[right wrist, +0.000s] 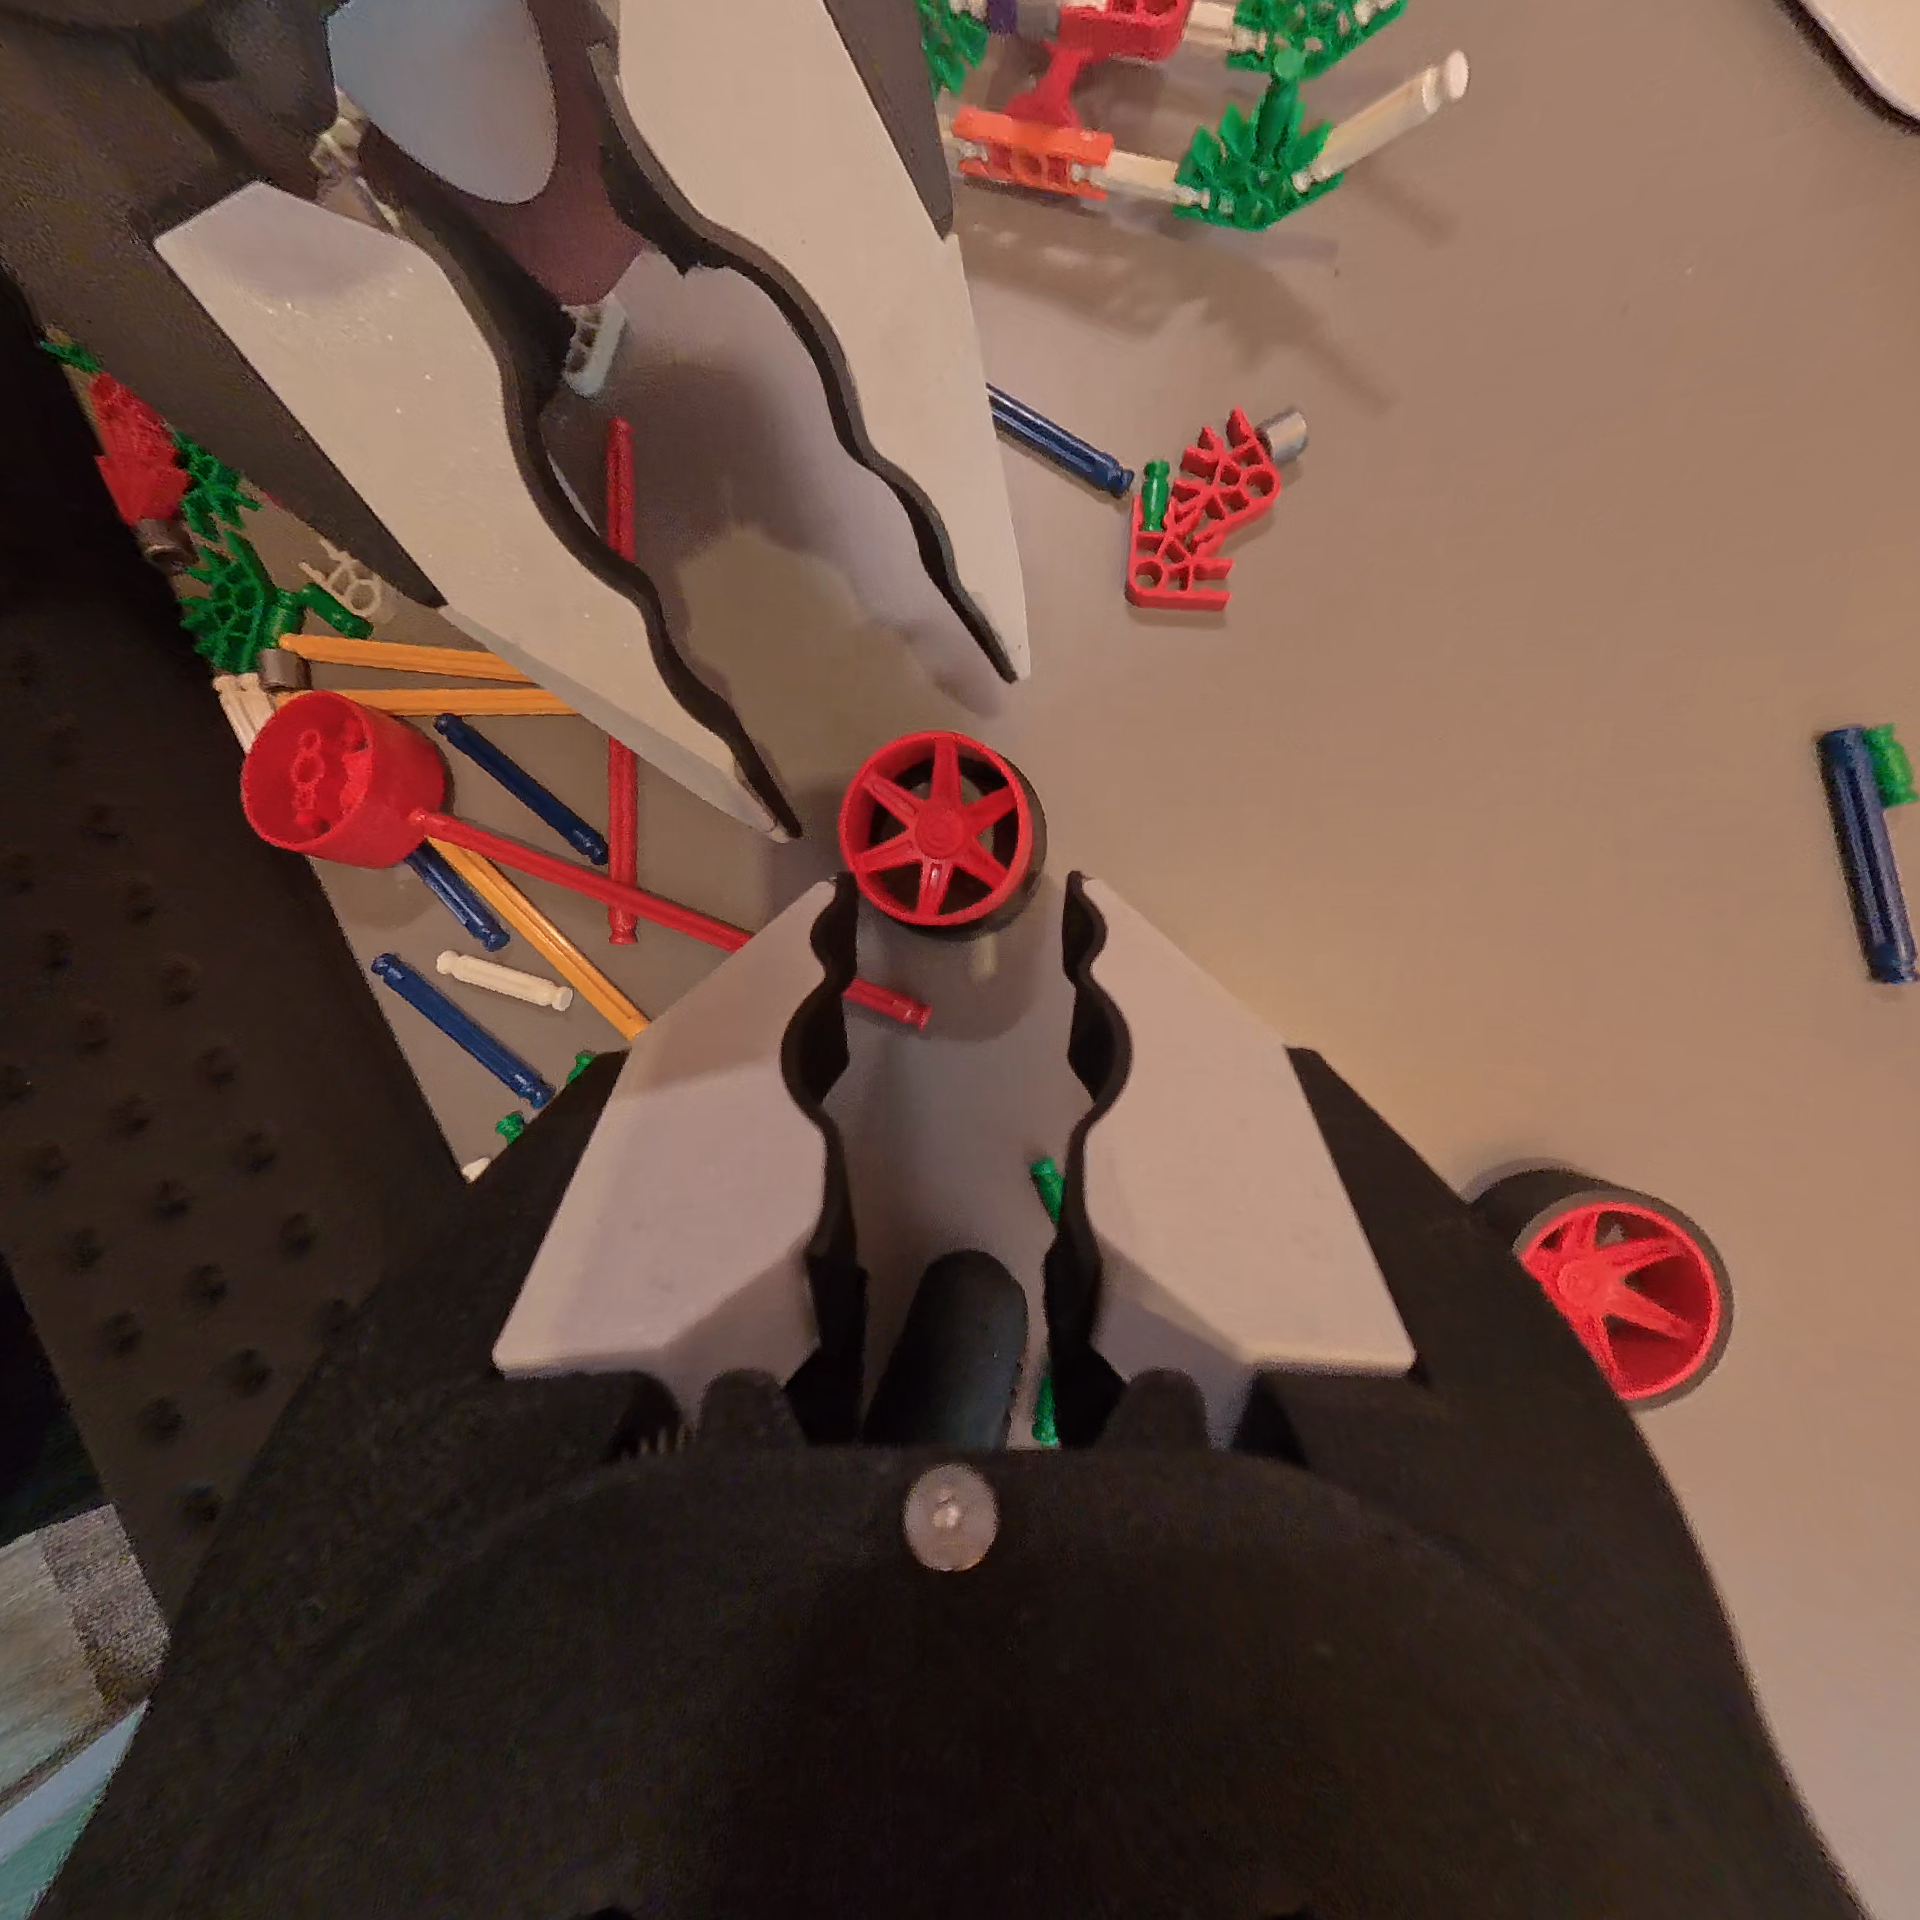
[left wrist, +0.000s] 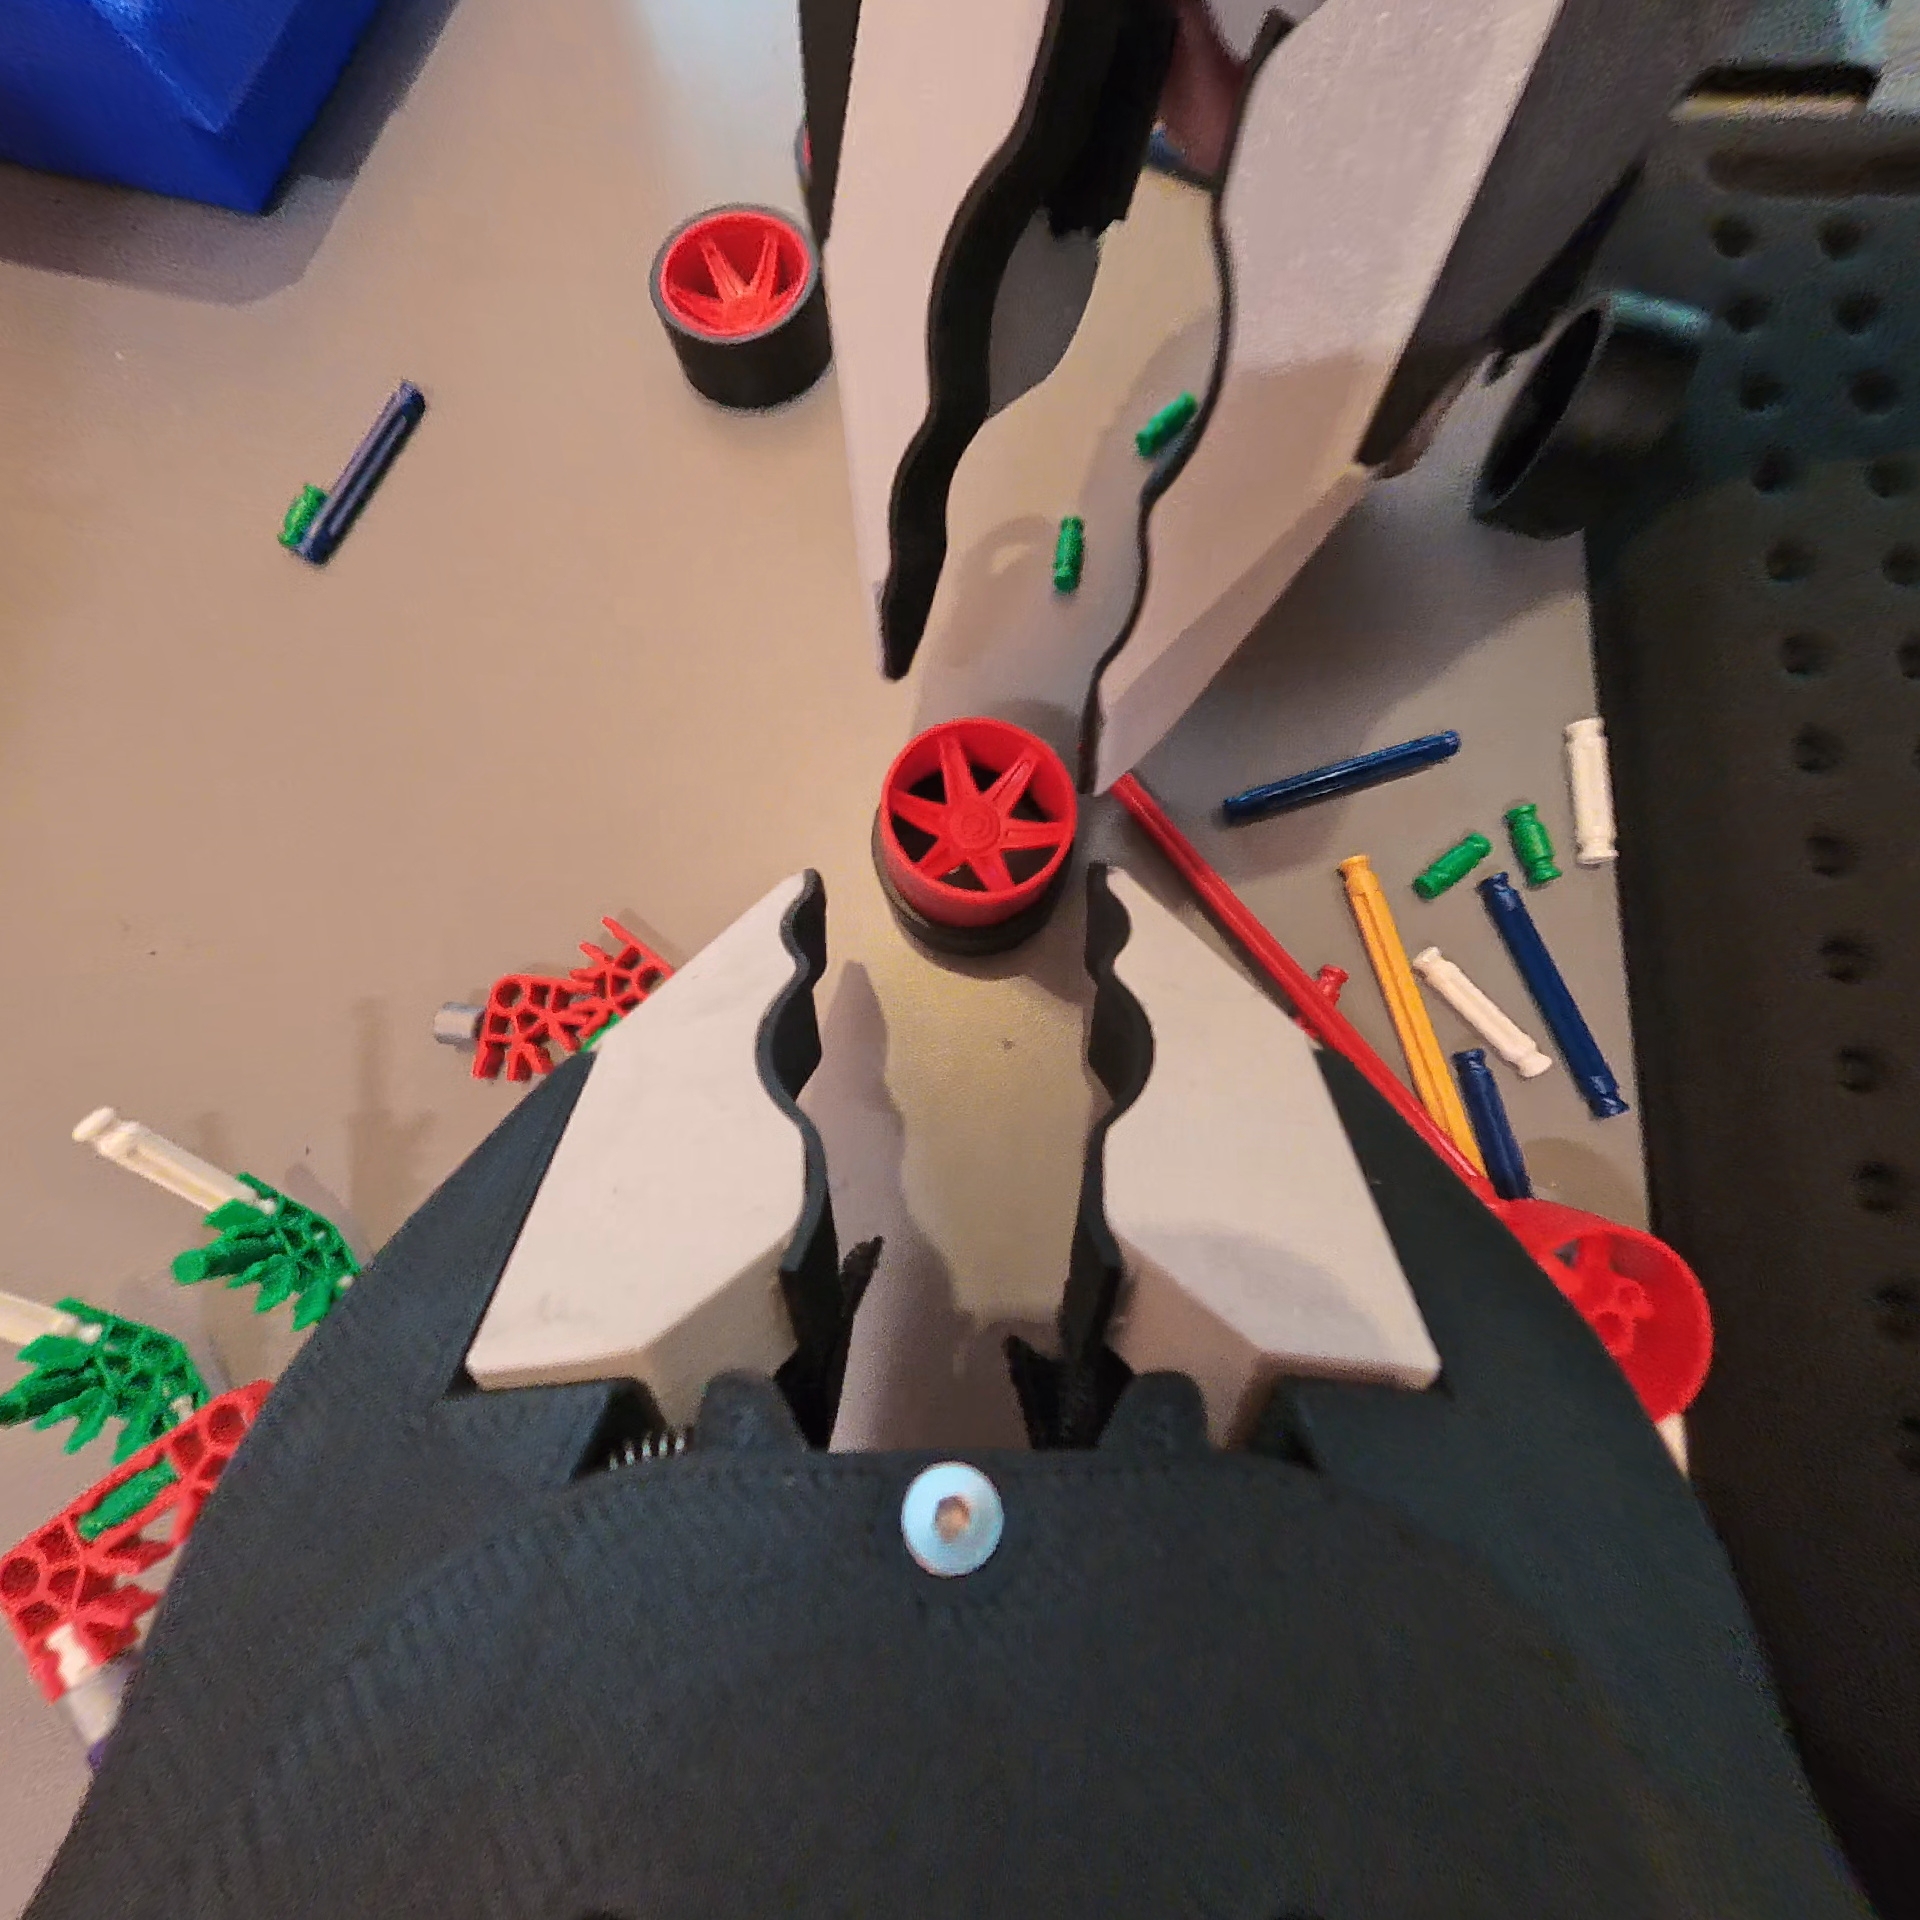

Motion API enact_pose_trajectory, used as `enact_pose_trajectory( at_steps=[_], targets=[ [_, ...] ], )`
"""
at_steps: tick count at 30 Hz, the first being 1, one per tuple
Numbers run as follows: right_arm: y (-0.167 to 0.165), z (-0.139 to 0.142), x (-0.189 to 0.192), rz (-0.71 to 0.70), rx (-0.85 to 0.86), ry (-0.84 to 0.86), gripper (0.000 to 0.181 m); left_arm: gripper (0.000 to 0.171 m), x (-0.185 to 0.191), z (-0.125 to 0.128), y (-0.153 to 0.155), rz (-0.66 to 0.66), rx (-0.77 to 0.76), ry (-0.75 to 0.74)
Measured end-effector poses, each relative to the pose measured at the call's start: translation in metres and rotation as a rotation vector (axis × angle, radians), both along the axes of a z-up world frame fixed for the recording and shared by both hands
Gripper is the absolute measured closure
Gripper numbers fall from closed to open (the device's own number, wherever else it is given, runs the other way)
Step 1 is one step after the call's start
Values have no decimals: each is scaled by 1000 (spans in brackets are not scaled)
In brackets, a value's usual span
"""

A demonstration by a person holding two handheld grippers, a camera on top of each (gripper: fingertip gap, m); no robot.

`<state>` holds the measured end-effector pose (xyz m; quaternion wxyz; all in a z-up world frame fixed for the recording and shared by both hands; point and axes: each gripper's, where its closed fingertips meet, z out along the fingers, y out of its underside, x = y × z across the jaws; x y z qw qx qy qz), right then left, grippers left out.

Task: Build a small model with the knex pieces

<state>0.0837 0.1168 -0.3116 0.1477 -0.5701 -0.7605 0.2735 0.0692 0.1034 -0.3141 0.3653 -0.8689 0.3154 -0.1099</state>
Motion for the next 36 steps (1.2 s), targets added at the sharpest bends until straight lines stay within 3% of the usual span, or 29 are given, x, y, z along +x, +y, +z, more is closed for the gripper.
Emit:
enact_pose_trajectory(
  at_steps=[2, 5, 9, 25, 34, 36],
  targets=[
    [-2, 2, -4, 18, -5, 13, 153, 129, 0, 5, 0, -21, 6, -1],
    [-4, -2, -7, 26, -3, -4, 179, 149, 6, 6, 2, -43, -17, -65],
    [-6, -11, -6, 26, 7, -36, 181, 171, 2, 4, 6, -25, -10, -69],
    [-6, -19, -4, 43, 44, -196, 181, 171, 4, 1, 8, -35, 81, 86],
    [-6, -20, -4, 90, 121, -301, 181, 171, 4, 1, 9, 31, 156, 55],
    [-5, -19, -4, 82, 104, -294, 181, 171, 3, 3, 6, 43, 128, -15]
  ],
)
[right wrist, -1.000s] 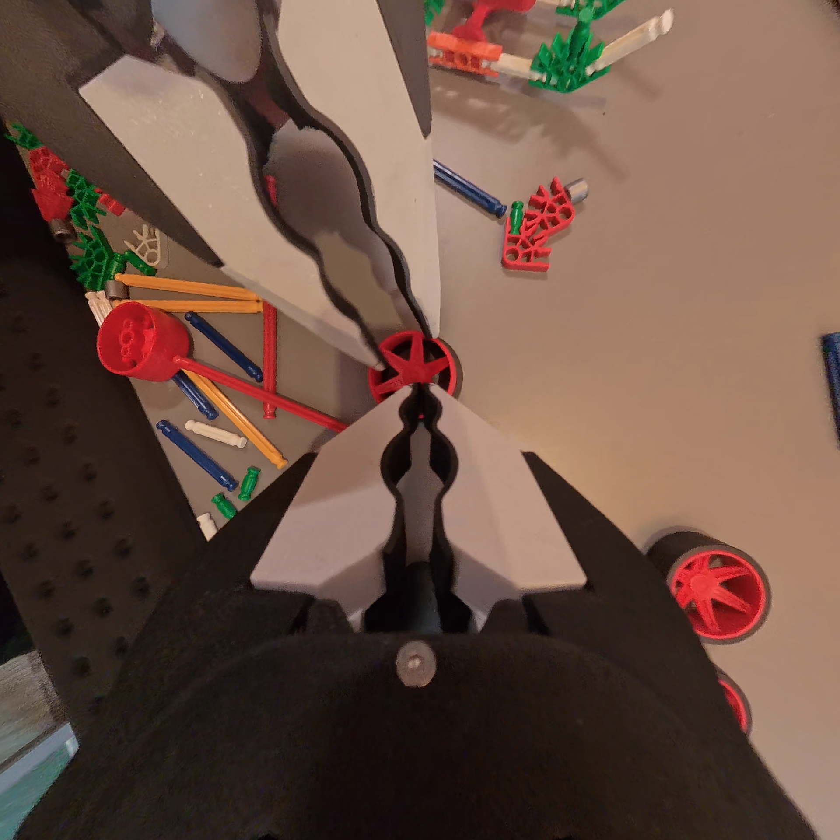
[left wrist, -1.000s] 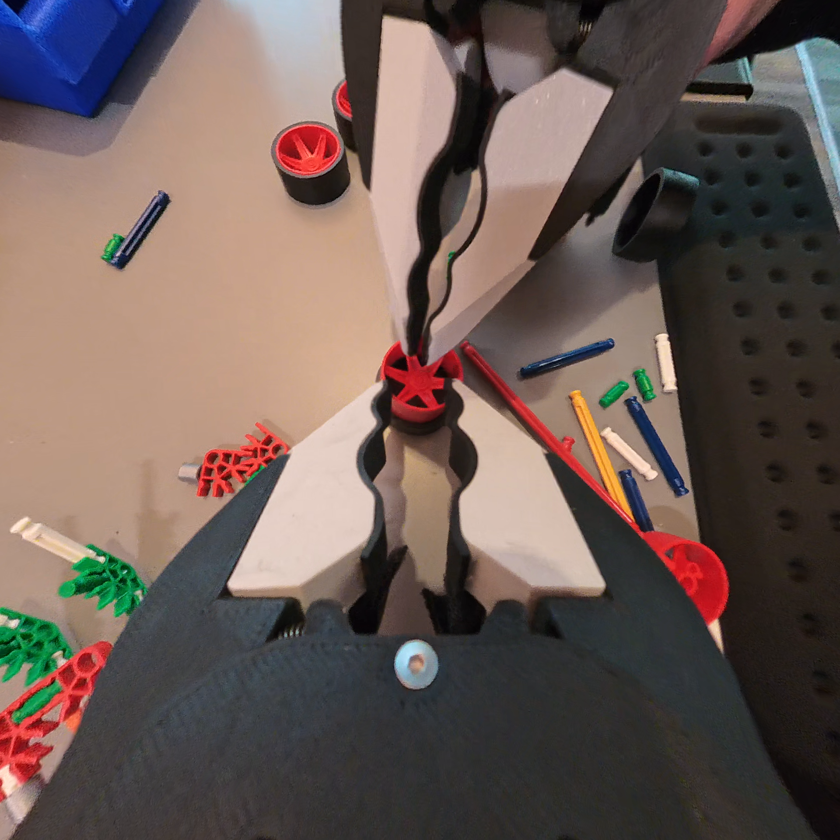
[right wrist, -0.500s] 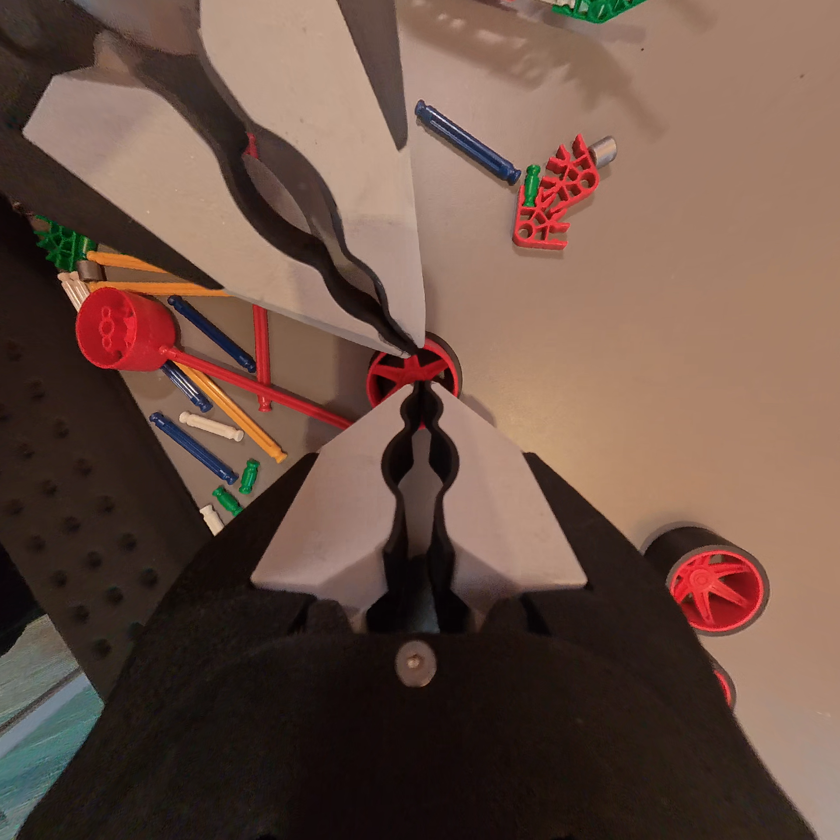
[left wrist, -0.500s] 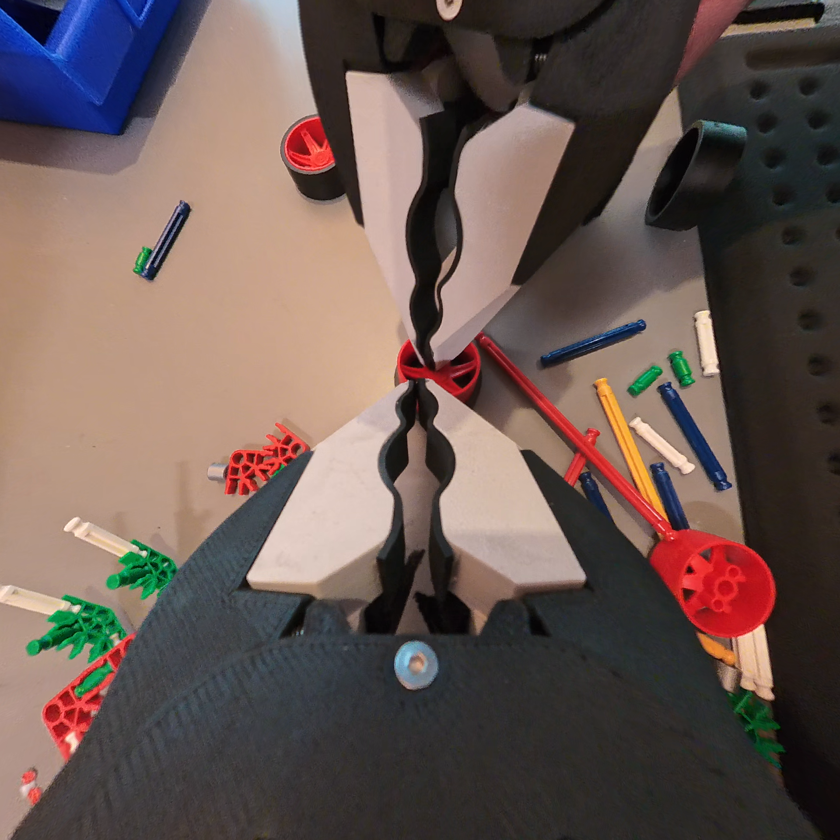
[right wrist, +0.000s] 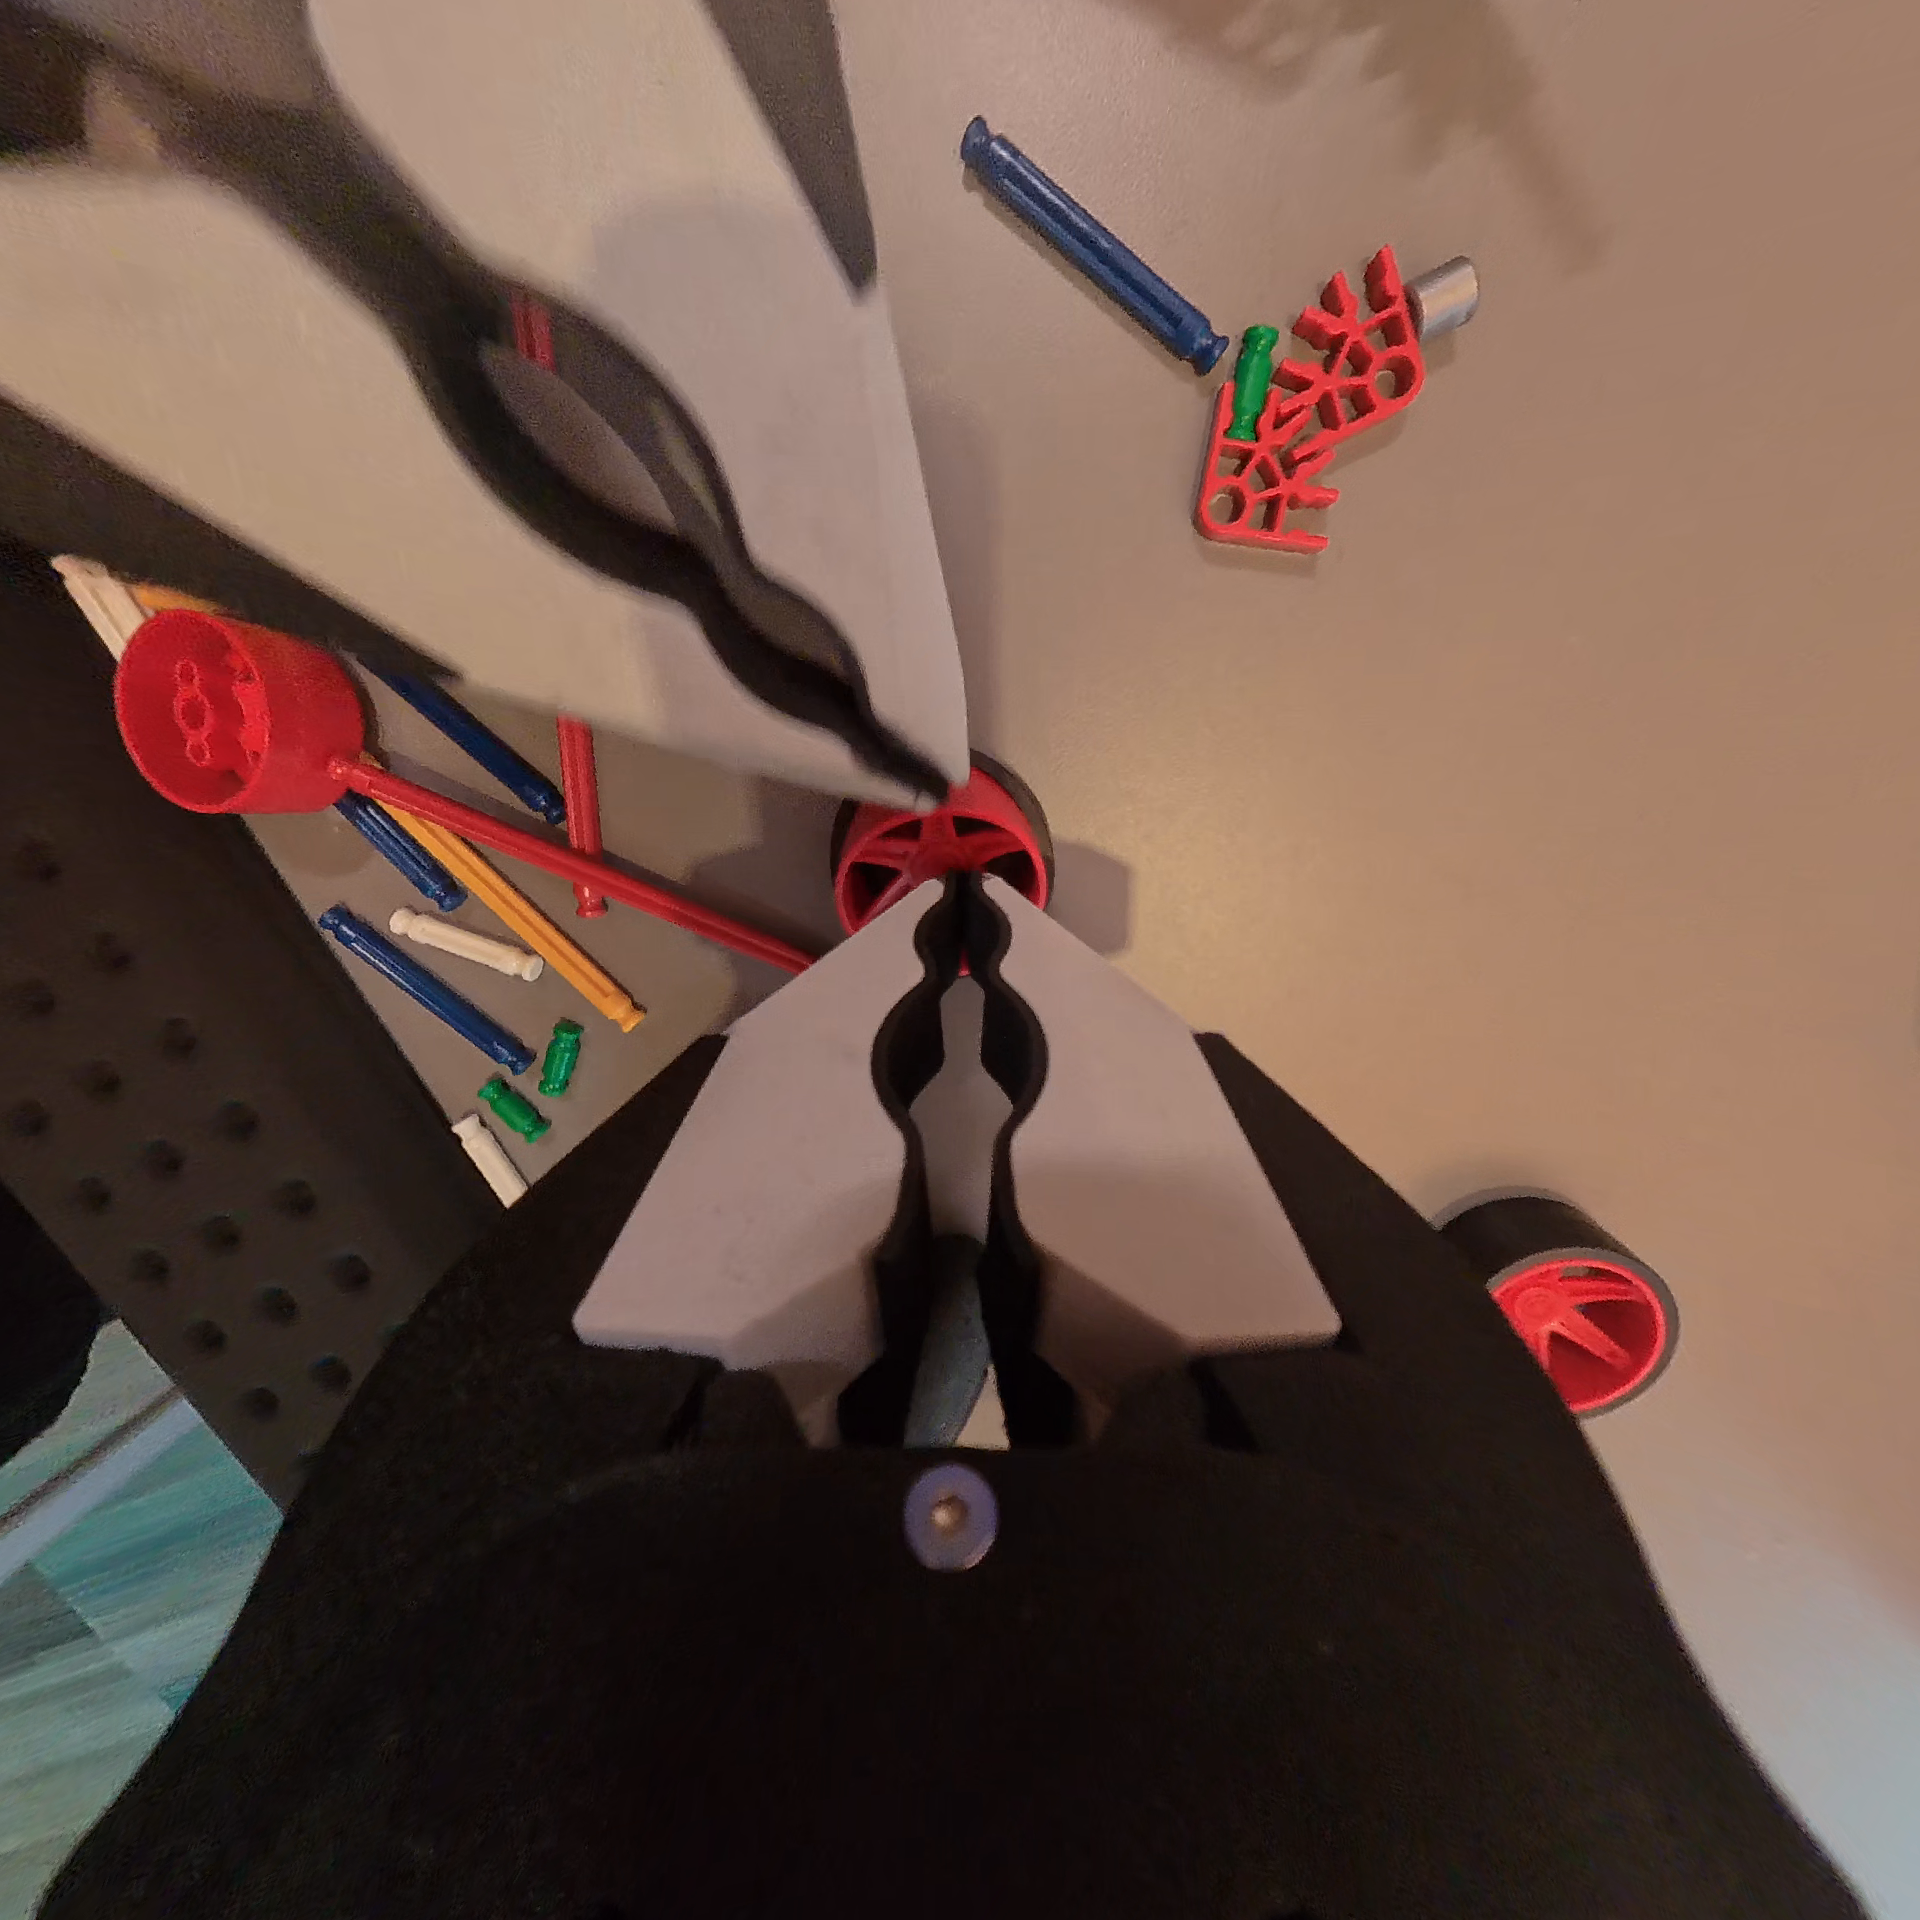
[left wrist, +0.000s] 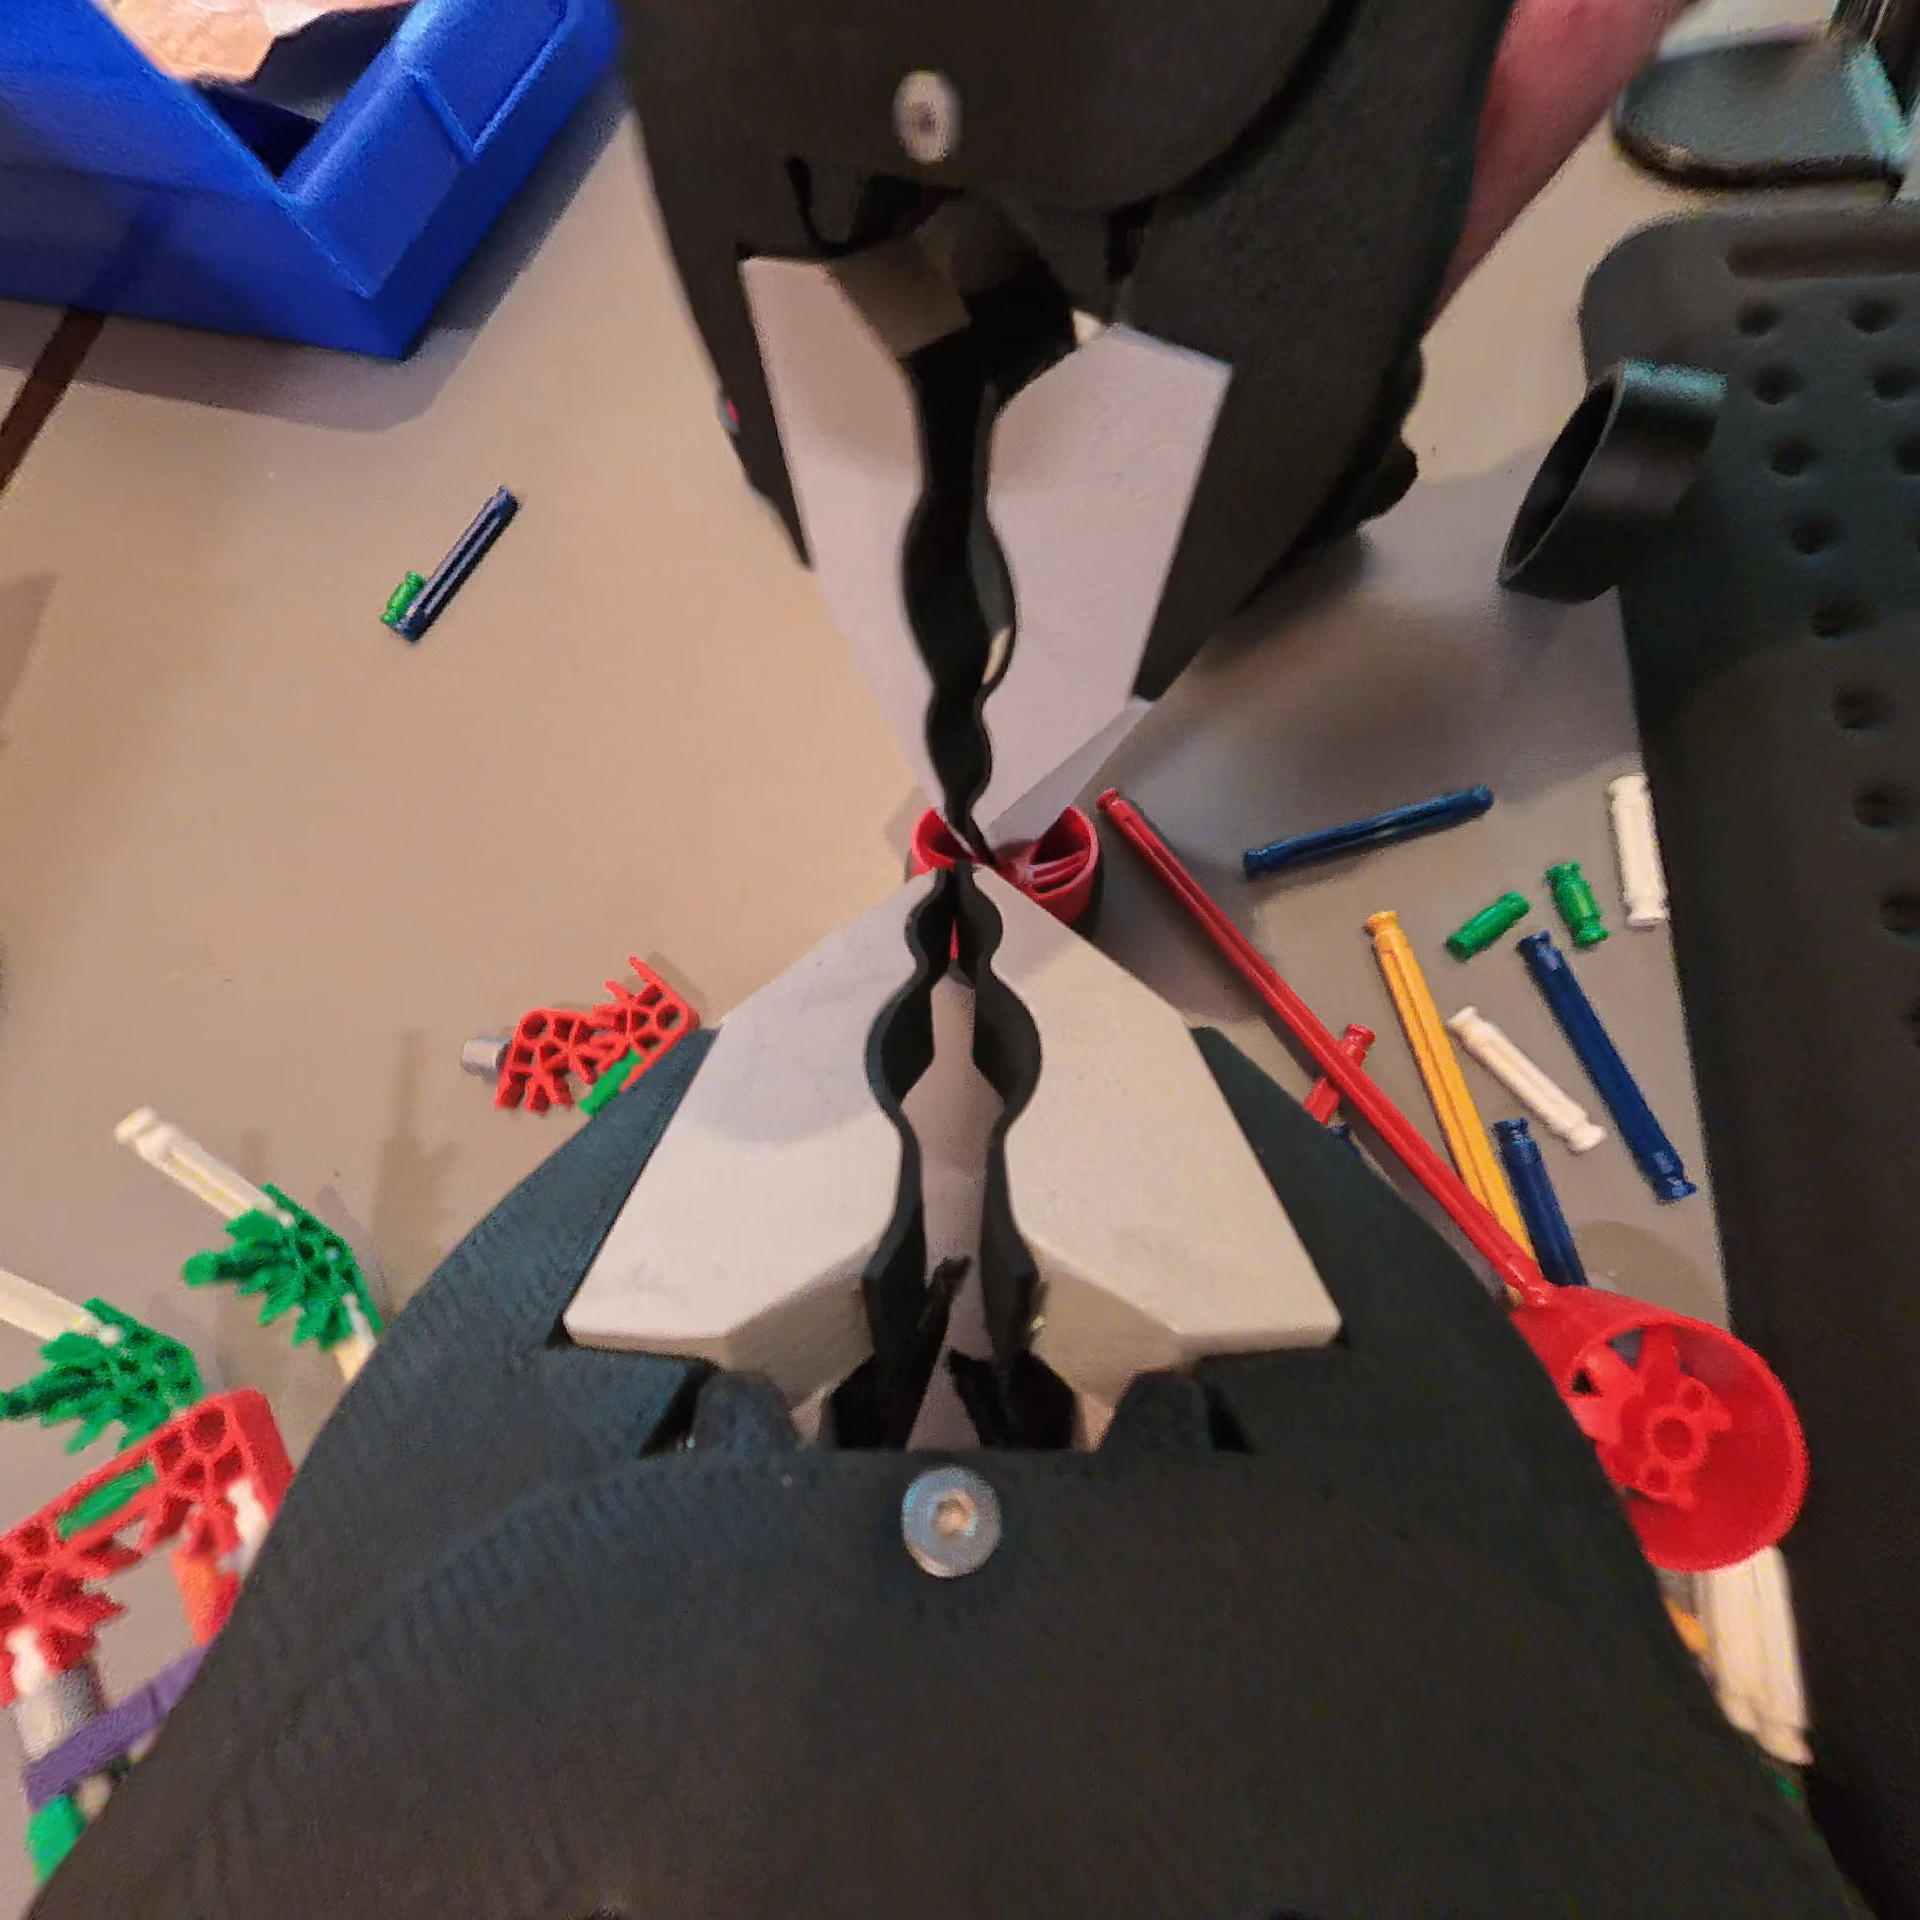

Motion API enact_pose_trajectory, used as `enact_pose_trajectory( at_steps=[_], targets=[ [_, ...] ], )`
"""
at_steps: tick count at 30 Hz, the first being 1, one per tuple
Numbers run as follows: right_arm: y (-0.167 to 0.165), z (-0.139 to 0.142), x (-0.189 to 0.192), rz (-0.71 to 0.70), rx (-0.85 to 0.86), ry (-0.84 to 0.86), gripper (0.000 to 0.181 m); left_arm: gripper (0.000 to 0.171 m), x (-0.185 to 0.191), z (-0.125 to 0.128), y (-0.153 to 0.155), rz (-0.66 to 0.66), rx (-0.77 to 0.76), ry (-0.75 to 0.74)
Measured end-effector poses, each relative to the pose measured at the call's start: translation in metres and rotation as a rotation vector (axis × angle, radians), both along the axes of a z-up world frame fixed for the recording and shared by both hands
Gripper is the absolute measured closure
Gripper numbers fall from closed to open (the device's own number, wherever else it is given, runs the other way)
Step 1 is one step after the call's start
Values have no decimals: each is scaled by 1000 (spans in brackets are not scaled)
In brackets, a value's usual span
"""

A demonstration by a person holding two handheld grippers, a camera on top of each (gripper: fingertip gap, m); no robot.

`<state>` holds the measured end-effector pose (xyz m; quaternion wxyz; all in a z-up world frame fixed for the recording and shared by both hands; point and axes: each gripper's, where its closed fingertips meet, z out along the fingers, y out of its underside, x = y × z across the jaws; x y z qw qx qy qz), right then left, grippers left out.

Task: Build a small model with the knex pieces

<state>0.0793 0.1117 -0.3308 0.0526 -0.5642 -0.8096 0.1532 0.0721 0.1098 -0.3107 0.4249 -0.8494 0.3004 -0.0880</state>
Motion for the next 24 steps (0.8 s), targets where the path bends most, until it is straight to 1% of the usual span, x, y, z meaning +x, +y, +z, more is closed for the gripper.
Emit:
enact_pose_trajectory(
  at_steps=[2, 5, 7, 10, 15, 24],
  targets=[
    [0, 0, 2, -9, -17, 18, 181, 171, -14, 2, -2, 62, -31, -75],
    [-4, 6, 1, -28, -58, 61, 181, 171, -17, 2, -12, 44, -69, -152],
    [-8, 11, -1, -24, -66, 80, 181, 170, -17, -5, -14, 24, -83, -117],
    [-12, 11, -5, -23, -81, 95, 181, 171, -6, -7, -15, -16, -84, -122],
    [-10, 7, -6, -66, -81, 99, 181, 171, 2, -8, -11, -32, -62, -120],
    [-10, 5, -4, -46, -14, 41, 181, 171, 4, -8, -11, -66, -38, -65]
  ],
)
